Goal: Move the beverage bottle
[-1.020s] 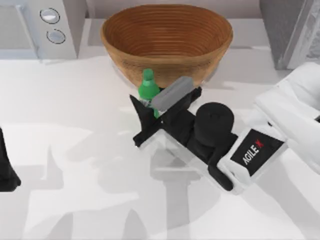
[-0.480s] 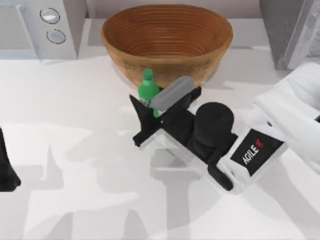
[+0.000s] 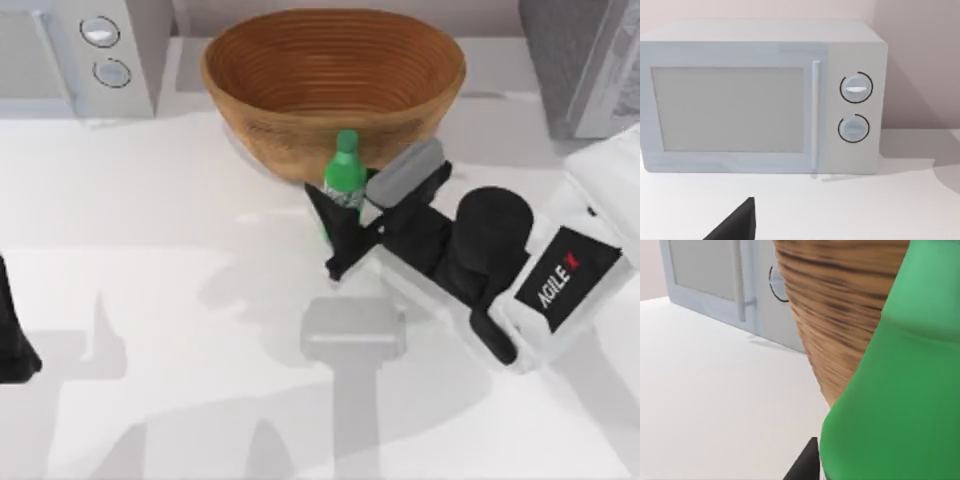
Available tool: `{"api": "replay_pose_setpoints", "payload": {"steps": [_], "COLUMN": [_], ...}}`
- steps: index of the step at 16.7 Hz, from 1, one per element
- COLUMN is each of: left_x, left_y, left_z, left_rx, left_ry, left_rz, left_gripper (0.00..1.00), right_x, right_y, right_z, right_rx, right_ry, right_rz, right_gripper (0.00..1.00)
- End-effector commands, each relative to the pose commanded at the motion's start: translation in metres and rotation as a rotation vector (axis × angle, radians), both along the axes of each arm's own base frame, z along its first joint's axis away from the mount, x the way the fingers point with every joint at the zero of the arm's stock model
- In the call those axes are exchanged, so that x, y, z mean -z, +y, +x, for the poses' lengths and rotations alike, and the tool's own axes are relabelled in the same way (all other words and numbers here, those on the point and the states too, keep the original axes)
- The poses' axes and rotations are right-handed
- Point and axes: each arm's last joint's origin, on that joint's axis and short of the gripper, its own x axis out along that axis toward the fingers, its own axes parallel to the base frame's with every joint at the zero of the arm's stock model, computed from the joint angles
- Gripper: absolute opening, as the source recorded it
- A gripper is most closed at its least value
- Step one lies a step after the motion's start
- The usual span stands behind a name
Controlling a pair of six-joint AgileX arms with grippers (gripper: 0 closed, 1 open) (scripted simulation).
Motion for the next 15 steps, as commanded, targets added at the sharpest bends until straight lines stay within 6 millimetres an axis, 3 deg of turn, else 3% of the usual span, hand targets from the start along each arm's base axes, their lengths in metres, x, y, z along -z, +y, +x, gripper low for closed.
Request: {"api": "replay_pose_setpoints", "payload": {"steps": [5, 9, 12, 15], "left_x": [0.000, 0.000, 0.000, 0.000], "left_y": [0.000, 0.000, 0.000, 0.000], "left_z": [0.000, 0.000, 0.000, 0.000], "left_rx": [0.000, 0.000, 0.000, 0.000], "left_ry": [0.000, 0.000, 0.000, 0.000], "left_rz": [0.000, 0.000, 0.000, 0.000], "left_gripper": [1.00, 1.00, 1.00, 1.00], "right_x": [-0.007, -0.018, -0.027, -0.032], "right_y": [-0.127, -0.224, -0.267, -0.283], "right_z": [0.007, -0.022, -0.051, -0.066], "right_rx": [0.002, 0.006, 0.008, 0.009], "right_ry": [0.019, 0.025, 0.020, 0.015], "right_rz": [-0.005, -0.004, -0.005, -0.007], "right_gripper": [0.00, 0.00, 0.00, 0.00]}}
